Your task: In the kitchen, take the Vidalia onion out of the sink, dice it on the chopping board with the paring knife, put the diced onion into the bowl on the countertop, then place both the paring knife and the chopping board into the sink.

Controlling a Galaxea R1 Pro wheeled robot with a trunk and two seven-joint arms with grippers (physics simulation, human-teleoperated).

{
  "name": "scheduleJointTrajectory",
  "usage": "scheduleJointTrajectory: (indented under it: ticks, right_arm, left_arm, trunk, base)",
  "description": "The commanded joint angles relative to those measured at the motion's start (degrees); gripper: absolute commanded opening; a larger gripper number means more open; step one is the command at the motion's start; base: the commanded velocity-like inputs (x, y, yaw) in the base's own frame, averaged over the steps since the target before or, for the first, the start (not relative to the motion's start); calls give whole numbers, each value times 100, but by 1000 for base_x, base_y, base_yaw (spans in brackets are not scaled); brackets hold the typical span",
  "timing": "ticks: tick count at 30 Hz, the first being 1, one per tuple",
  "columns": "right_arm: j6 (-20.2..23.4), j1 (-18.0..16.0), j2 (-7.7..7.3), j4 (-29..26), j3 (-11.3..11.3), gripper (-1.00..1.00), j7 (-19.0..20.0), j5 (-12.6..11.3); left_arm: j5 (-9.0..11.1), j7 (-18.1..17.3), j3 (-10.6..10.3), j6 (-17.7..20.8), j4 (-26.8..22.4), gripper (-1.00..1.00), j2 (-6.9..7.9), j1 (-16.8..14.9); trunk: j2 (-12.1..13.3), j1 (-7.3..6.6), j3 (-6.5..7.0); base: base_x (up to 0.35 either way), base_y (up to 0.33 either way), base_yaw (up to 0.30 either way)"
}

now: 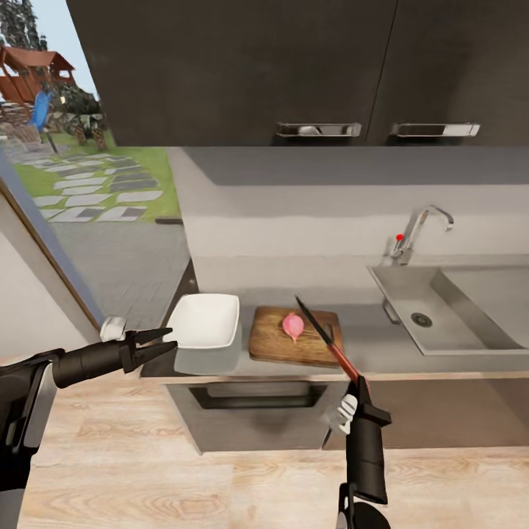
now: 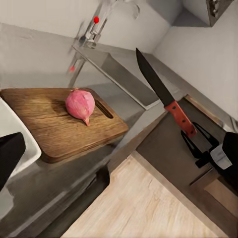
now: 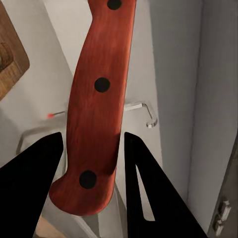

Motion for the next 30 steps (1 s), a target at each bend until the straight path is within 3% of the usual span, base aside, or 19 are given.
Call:
scheduleJointTrajectory:
  ticks: [1, 7, 16, 30]
  right_arm:
    - [23, -7, 2, 0, 5, -100, -18, -3]
    - [8, -7, 23, 30, -123, -100, -14, -19]
    - [11, -7, 32, 95, -69, -100, -22, 24]
    - [22, -7, 32, 99, -65, -100, -31, 28]
  left_arm:
    - [13, -12, 1, 55, 0, 100, 1, -5]
    - [9, 10, -5, 50, 0, 100, -37, -5]
    - [4, 21, -1, 52, 0, 100, -74, -5]
    - [4, 28, 0, 52, 0, 100, -78, -5]
  trunk:
    - [-11, 5, -11]
    - [-11, 5, -11]
    - [-11, 5, -19]
    - [-11, 5, -140]
  base:
    - [200, 24, 0]
    - [72, 6, 0]
    - [111, 78, 0]
    - [5, 3, 0]
